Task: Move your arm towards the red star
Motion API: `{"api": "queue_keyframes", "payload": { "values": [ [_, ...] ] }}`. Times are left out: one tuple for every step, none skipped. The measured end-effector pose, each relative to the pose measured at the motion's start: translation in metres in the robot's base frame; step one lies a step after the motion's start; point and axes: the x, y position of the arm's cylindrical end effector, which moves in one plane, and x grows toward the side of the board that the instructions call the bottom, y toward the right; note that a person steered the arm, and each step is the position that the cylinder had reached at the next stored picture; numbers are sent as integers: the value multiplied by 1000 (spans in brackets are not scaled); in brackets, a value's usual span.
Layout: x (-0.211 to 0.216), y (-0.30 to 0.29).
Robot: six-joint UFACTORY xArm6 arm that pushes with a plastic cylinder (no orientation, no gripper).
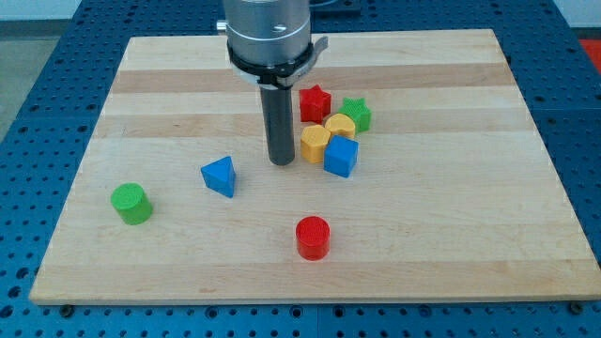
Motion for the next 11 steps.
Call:
{"api": "queue_keyframes", "payload": {
  "values": [
    [0,-13],
    [-4,-21],
    [-10,-21],
    [-56,-21],
    [-56,-21],
    [-5,-21],
    [-2,-21],
    [24,-7],
    [24,-3],
    [-12,3],
    [-60,21]
  ]
}}
